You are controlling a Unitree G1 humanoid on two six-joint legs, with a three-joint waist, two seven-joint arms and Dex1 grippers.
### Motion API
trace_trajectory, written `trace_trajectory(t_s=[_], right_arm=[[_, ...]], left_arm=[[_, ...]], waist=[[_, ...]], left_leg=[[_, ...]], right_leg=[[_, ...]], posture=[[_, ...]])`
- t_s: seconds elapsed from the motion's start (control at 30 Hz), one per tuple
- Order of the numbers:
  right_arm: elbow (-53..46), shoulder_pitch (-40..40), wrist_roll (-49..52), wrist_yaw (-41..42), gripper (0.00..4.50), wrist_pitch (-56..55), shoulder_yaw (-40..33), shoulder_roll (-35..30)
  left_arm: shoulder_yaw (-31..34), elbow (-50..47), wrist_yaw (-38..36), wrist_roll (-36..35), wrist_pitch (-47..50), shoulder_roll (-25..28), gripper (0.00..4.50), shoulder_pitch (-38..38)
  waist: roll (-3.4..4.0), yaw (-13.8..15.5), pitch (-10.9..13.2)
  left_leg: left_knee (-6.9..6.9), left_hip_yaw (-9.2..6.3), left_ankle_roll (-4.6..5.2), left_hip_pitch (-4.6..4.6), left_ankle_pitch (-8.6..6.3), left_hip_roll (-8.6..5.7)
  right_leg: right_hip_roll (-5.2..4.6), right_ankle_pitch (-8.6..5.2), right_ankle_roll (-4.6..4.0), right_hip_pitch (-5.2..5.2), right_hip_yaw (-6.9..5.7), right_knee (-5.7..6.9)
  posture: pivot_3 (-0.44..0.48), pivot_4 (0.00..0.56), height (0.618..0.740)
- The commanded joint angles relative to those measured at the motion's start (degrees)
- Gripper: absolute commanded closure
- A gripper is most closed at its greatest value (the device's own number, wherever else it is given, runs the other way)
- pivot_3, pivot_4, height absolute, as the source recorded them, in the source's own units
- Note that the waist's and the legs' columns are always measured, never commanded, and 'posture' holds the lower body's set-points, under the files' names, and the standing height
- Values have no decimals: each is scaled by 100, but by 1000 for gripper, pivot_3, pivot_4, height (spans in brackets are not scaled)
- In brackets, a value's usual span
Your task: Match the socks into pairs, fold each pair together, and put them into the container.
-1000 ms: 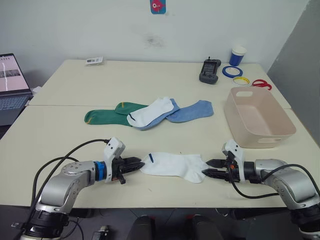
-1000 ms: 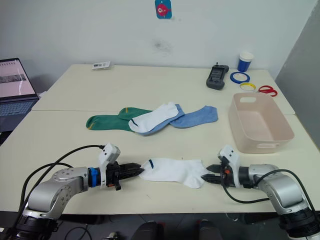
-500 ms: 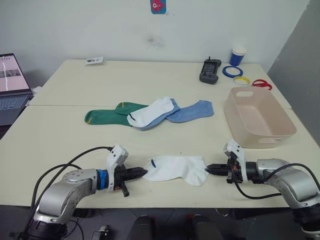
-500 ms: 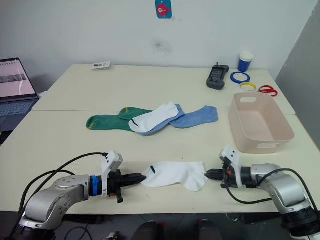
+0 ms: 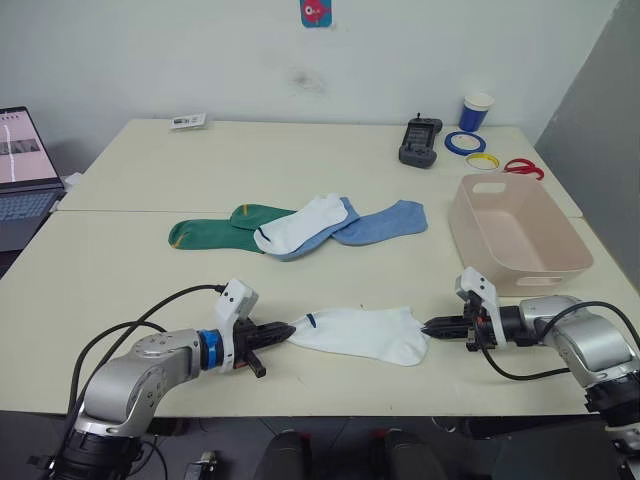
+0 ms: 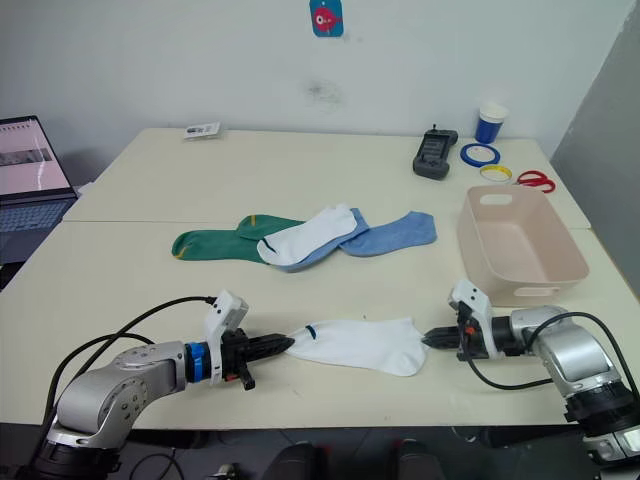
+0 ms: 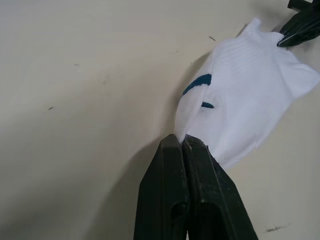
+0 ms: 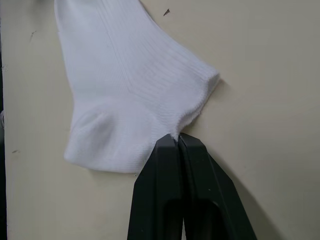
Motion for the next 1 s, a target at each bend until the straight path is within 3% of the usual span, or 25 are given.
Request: trace_trajectory(t_s=[0.03,0.2,0.3,0.53,0.67,0.7,0.87,1.0], right_arm=[[61,-107,-40,90,4473,-135,-63,-5],[51,-78,-19,46,4473,-200,-133,52],[33,-99,36,-11,3808,-131,-197,86],[-179,83,167,-146,1393,-46,-607,-60],[-608,404,237,-523,0,-69,-1231,-126],[-727,488,234,-601,0,-97,-1345,-131],[-1616,1409,145,-1196,0,-507,-2040,6],[-2050,2051,-183,-1640,0,-1260,-2123,314]], left_arm=[[-57,-83,-66,24,-45,61,4500,16],[-23,-152,-141,-50,-23,58,4500,72],[24,-183,-197,-88,-8,81,3900,78],[480,-98,-244,-234,-53,281,1699,153],[1092,42,-303,-311,-234,495,371,343],[1215,54,-328,-331,-281,523,43,397],[1876,417,-82,238,-1349,536,43,792],[2069,376,-79,489,-2342,242,43,1157]], waist=[[0,0,0],[0,0,0],[0,0,0],[0,1,0],[1,-2,0],[1,-1,0],[1,18,0],[1,20,-1]], left_leg=[[0,-1,0,0,0,1],[0,0,0,1,0,1],[0,0,0,1,0,1],[0,-1,-1,1,0,2],[-1,-1,-1,1,0,3],[-2,-1,-1,0,0,3],[-3,-1,-1,-1,0,4],[-4,3,-2,-1,0,5]], right_leg=[[0,0,0,0,0,0],[0,0,0,0,0,1],[-1,0,0,0,0,0],[-1,0,0,0,1,1],[0,-1,1,0,1,1],[-1,-3,1,-1,2,0],[-5,-8,1,1,3,-1],[-7,-10,3,1,6,-4]], posture=[[0,150,740],[0,150,740],[0,150,740],[0,150,740],[0,150,740],[0,150,740],[0,150,740],[0,150,740]])
